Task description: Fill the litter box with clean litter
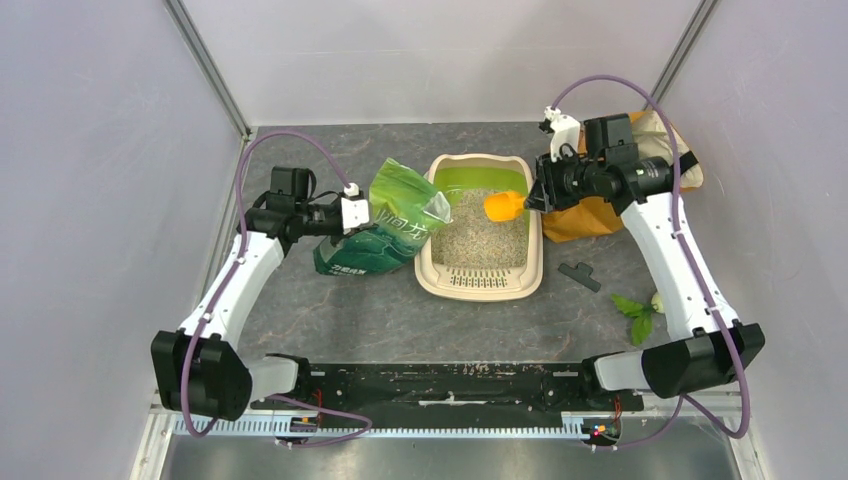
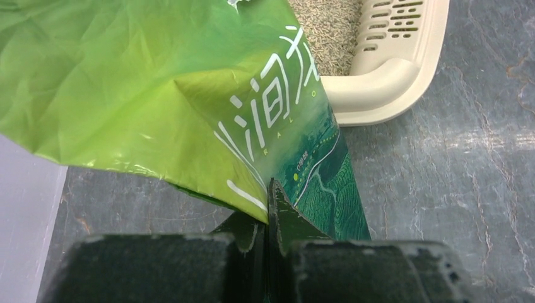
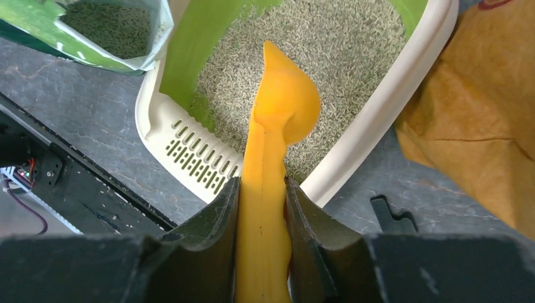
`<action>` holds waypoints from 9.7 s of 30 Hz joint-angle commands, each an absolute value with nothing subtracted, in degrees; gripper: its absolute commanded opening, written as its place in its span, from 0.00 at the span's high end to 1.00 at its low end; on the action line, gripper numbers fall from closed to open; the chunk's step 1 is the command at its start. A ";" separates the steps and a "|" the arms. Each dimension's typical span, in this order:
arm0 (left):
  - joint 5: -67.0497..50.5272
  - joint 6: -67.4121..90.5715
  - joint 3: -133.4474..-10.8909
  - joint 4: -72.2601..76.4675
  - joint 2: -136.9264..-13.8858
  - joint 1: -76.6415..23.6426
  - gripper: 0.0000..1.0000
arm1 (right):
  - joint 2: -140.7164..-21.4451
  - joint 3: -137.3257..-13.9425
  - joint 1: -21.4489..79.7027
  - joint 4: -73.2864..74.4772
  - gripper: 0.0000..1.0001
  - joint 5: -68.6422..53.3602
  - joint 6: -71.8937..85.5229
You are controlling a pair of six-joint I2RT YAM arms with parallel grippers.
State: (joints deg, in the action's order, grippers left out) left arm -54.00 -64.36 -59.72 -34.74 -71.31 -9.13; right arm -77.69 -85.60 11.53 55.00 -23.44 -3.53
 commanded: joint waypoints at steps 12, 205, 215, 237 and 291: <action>-55.70 -78.51 -60.56 -40.50 -67.47 -9.05 0.98 | -86.96 -104.16 14.46 65.11 1.00 -46.51 -0.84; -57.20 -61.86 -57.57 -29.04 -67.37 -4.55 0.98 | -75.20 -86.23 14.50 55.70 1.00 -13.37 -7.08; -61.59 -70.20 -58.45 -35.52 -64.11 -4.83 0.98 | -76.91 -98.68 14.41 57.02 1.00 -40.74 4.17; -61.22 -85.80 -55.20 -40.60 -63.00 -6.32 0.98 | -86.43 -93.05 21.78 57.86 1.00 -37.46 4.20; -57.56 -74.50 -47.66 -23.86 -61.32 -8.97 0.98 | -102.08 -90.81 37.91 11.52 1.00 -57.96 26.73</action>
State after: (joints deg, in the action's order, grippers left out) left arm -56.93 -84.40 -46.83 -29.50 -62.19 -8.49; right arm -109.60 -92.77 38.35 31.73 -44.80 17.02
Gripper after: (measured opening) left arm 0.032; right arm 0.344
